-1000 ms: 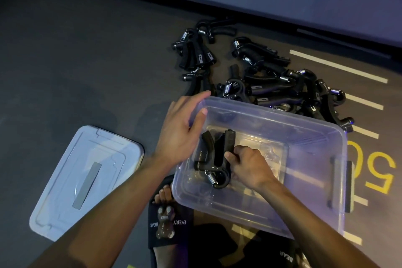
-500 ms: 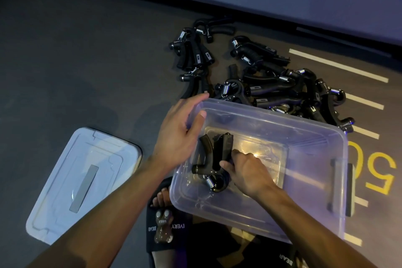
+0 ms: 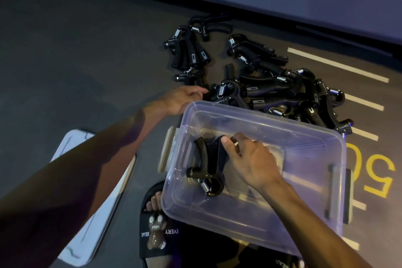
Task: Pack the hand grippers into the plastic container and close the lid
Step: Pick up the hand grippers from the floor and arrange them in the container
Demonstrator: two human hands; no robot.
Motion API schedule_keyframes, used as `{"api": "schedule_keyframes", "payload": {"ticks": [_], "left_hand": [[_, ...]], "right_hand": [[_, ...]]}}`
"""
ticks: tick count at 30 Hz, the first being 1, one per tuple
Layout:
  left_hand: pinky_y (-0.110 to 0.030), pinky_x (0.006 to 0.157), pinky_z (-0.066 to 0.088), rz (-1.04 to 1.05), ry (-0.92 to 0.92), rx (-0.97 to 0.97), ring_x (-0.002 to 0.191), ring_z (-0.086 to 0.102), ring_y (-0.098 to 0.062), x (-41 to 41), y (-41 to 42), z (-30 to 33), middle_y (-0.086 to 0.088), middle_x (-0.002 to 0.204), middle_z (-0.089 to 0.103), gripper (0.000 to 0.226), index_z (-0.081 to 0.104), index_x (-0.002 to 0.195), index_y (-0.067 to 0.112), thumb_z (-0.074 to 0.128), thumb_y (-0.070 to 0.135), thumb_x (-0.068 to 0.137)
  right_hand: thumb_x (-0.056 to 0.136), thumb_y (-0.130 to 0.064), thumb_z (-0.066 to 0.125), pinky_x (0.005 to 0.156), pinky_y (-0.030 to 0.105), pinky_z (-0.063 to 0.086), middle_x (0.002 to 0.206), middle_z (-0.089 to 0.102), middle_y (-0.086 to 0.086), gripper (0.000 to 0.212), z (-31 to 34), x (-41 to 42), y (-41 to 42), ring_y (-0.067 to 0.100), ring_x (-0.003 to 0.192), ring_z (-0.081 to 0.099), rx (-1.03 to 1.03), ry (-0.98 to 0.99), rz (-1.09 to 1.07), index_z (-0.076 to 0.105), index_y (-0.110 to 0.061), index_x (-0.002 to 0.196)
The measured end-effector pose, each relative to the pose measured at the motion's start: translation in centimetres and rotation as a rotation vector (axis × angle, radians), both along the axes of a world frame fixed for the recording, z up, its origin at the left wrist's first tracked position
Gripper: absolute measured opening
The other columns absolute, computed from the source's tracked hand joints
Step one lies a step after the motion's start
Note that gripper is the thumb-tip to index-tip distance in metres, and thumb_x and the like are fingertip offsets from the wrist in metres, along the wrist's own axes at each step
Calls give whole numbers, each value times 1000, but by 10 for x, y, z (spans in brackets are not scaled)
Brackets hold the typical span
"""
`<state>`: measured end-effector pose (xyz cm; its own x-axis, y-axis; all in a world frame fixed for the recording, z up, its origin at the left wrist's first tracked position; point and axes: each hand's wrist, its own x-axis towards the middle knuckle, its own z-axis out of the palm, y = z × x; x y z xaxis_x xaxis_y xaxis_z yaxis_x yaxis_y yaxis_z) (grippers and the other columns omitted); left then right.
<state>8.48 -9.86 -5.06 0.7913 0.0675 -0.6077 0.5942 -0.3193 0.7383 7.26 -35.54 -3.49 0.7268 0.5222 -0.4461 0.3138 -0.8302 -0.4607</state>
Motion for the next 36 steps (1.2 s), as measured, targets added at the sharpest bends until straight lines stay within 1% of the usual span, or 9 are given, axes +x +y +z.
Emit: {"api": "schedule_keyframes", "payload": {"ticks": [4,7,9,13,18,22,26,30,36], "left_hand": [[-4,79,46,-25,34,-37,121,48,-18,7,-4,-2,-10,138,49,44,40,150,-4,43,5,107],[-16,93,48,42,28,50,124,56,-25,4,-3,-1,-16,142,56,34,56,137,-3,51,8,105],[-30,104,49,71,-43,127,119,63,-24,-7,0,-1,-10,129,68,24,69,121,6,60,16,101],[-26,91,53,209,-245,458,100,70,-11,-31,16,13,9,110,75,18,75,109,34,74,28,92],[-44,89,57,281,-433,621,94,74,-24,-55,33,62,-2,105,77,19,73,114,28,64,30,98],[-26,72,50,280,-732,817,74,60,-1,-85,22,120,21,89,67,24,66,120,29,57,40,100],[-9,63,38,452,-845,637,65,53,8,-97,-10,160,30,77,62,21,67,111,23,66,39,96],[-21,68,53,275,-772,310,71,69,-4,-94,-46,168,11,79,72,15,67,101,27,66,40,93],[-37,71,61,103,-625,96,74,75,-14,-91,-74,141,1,83,75,24,69,101,28,62,51,94]], "right_hand": [[99,-64,25,75,36,44,99,72,3,53,3,-1,-3,29,98,65,4,47,-21,58,-25,109],[99,-65,24,76,36,45,98,70,1,53,6,-2,-5,27,96,64,2,54,-27,59,-26,109],[99,-65,24,76,37,46,96,70,0,53,9,-3,-6,27,95,65,5,46,-30,59,-26,108],[99,-63,28,72,35,44,87,66,-6,49,17,-6,-8,25,90,65,56,10,-49,61,-27,104],[99,-57,38,72,31,50,81,68,-10,35,38,-12,-11,16,80,67,199,-44,-75,61,-30,99],[98,-43,54,66,15,49,87,71,-17,18,69,-14,-9,-2,78,67,465,-63,-156,66,-30,102],[97,-38,61,73,7,49,110,64,-24,24,100,-9,-3,-8,95,62,649,-97,-185,62,-35,121],[96,-35,61,93,20,47,129,57,-11,39,115,-4,-4,3,115,58,678,-196,-67,58,-29,135],[89,-40,71,73,12,48,94,70,-19,24,109,-5,-22,1,90,66,656,-72,56,69,-30,111]]}}
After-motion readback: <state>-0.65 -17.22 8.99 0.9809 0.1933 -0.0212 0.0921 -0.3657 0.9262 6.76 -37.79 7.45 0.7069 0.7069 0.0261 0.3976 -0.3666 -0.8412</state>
